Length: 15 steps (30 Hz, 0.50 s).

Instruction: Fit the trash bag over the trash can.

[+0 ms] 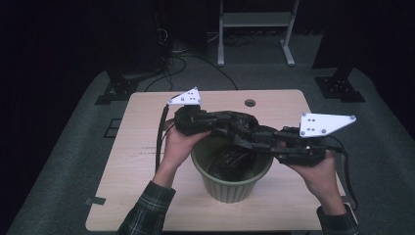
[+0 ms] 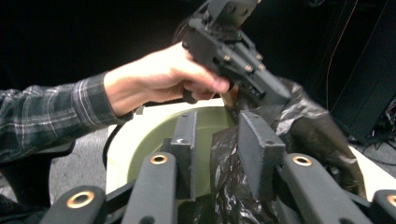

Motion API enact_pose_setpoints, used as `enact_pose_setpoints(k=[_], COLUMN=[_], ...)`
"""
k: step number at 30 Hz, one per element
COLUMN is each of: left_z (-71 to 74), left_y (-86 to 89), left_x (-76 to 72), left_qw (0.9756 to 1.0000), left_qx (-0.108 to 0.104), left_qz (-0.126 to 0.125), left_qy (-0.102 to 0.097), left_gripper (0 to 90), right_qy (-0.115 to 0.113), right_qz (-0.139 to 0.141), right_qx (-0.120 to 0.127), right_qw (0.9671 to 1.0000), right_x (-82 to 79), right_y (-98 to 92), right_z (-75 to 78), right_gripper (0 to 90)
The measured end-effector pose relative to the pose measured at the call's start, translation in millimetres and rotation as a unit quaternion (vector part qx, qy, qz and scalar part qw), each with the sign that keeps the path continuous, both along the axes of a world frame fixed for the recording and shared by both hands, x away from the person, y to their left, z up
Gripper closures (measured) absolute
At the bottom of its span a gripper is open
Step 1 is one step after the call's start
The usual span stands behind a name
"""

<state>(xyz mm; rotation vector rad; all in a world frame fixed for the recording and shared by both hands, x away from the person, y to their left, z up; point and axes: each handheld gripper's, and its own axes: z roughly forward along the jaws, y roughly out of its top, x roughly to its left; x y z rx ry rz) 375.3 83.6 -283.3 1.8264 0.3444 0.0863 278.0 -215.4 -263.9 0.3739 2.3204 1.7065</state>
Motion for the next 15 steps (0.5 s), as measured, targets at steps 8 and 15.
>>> enact_pose_setpoints(k=[8,15], left_z=[6.0,7.3], left_y=[5.4,7.8], left_x=[-4.6,-0.1], left_qw=[0.9999,0.9998], left_qx=[-0.016,-0.019], left_qz=[-0.006,0.007], left_qy=[0.000,0.001], left_gripper=[89.8,89.8], right_qy=[0.026,0.037], right_qz=[-0.025,-0.012], right_qx=[-0.047,-0.061], right_qw=[0.9982,0.9974], right_x=[17.0,16.5], right_y=[7.7,15.3], right_z=[-20.0,-29.6], right_gripper=[59.8,57.4])
